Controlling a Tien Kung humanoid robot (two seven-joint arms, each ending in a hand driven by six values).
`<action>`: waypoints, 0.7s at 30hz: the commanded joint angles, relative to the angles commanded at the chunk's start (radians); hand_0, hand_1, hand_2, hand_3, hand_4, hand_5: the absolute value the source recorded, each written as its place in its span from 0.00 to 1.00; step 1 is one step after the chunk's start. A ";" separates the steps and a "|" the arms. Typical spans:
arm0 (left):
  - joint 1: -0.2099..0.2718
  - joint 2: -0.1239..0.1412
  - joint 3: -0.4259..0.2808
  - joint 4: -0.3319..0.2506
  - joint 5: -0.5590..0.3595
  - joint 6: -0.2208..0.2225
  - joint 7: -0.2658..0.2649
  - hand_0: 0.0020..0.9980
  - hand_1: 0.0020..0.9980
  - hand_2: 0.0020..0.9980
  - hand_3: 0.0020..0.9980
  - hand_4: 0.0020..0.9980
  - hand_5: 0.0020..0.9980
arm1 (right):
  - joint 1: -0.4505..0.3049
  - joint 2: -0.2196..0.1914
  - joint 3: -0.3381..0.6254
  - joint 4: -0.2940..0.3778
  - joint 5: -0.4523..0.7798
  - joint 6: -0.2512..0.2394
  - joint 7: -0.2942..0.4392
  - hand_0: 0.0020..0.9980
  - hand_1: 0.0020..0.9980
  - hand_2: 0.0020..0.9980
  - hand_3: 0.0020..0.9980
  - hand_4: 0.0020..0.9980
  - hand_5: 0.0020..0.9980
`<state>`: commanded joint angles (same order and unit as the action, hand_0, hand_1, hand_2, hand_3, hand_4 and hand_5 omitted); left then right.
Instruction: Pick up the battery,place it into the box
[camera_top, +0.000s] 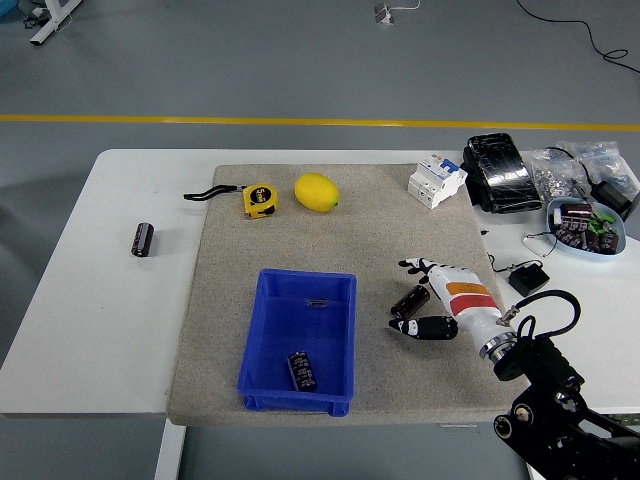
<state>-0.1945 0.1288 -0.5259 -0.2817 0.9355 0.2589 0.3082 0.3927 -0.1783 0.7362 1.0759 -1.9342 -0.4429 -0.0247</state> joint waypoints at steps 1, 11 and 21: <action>0.001 0.000 -0.001 0.000 0.001 0.000 0.000 0.61 0.58 0.63 0.62 0.62 0.67 | 0.000 0.001 -0.002 -0.002 0.002 0.000 0.001 0.63 0.62 0.72 0.82 1.00 0.30; 0.004 -0.001 -0.004 -0.001 0.008 -0.002 0.003 0.61 0.58 0.63 0.61 0.62 0.67 | 0.006 0.003 -0.019 -0.027 0.025 -0.010 0.009 0.53 0.57 0.68 0.80 1.00 0.28; 0.000 0.000 -0.002 -0.001 0.007 -0.003 0.001 0.61 0.58 0.63 0.62 0.62 0.67 | 0.010 0.000 -0.015 -0.031 0.053 -0.024 0.017 0.43 0.49 0.62 0.76 0.93 0.22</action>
<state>-0.1949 0.1285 -0.5275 -0.2830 0.9421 0.2556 0.3093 0.4027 -0.1786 0.7213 1.0446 -1.8810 -0.4667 -0.0078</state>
